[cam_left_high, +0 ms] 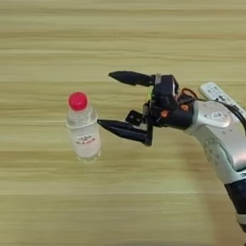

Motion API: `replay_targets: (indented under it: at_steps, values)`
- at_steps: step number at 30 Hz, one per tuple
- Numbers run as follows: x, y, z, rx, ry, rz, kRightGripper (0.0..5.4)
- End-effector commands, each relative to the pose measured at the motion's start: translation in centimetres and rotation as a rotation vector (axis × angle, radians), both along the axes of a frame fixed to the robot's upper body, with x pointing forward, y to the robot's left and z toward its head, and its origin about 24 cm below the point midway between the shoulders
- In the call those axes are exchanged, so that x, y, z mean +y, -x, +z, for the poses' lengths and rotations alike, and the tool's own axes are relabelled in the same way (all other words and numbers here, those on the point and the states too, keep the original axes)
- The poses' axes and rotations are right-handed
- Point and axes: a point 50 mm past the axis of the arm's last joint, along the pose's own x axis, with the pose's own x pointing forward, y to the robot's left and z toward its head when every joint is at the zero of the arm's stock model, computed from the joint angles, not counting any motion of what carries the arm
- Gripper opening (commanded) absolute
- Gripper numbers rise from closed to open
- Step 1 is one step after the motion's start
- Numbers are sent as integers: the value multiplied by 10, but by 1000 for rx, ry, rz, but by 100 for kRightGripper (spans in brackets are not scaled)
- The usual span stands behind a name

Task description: Move the objects on the table

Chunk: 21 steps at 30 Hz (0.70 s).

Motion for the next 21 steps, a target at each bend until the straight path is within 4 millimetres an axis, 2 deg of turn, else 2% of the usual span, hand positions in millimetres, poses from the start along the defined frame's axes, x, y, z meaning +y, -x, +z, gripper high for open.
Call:
replay_targets:
  at_steps: [1, 10, 21]
  values:
    - [8, -1, 18, -91, 17, 2, 537]
    - [31, -15, 1, -116, 164, -51, 537]
    - [59, -17, -13, -125, 236, -18, 537]
